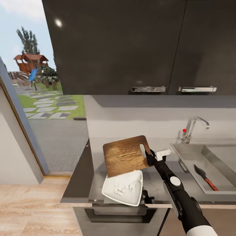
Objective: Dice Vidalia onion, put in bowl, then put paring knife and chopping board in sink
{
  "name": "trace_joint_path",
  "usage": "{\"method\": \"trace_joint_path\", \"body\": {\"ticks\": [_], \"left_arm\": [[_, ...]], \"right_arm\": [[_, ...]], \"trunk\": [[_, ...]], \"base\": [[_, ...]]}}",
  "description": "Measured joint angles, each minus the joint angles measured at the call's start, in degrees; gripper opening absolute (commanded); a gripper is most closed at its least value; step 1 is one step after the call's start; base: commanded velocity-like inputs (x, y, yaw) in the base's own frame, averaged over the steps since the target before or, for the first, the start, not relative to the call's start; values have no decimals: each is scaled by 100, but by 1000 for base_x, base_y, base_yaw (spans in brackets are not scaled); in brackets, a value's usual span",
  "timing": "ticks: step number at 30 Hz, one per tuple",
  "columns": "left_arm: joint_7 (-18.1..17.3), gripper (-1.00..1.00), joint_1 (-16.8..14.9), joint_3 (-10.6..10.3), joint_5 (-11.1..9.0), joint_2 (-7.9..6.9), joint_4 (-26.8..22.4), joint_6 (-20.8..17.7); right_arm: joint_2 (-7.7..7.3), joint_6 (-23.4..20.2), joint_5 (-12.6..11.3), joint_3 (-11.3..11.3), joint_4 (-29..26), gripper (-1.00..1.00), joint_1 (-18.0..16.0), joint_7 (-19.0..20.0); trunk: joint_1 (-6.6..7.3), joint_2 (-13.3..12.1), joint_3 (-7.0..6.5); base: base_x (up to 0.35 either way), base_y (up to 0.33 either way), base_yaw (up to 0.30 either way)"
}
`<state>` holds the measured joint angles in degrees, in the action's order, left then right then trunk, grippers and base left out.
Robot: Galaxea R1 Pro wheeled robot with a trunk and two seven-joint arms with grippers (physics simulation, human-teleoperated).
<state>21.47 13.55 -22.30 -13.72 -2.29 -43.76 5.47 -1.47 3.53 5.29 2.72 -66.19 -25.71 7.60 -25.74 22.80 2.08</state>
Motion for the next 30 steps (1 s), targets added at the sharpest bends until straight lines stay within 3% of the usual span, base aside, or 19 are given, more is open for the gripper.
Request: {"method": "trace_joint_path", "body": {"ticks": [20,26,30], "left_arm": [[0,100,-1,0,0,0,-1,0],[0,100,0,0,0,0,-1,0],[0,100,-1,0,0,0,2,0]], "right_arm": [[7,-74,-11,-8,-93,-100,0,-23],[10,-1183,-93,-11,-780,-100,-1,-27],[14,-1992,-310,-10,-1172,-100,0,-27]], "trunk": [[0,0,-32],[0,0,-32],[0,-1,-32]], "base": [[0,0,0],[0,0,0],[0,0,0]]}}
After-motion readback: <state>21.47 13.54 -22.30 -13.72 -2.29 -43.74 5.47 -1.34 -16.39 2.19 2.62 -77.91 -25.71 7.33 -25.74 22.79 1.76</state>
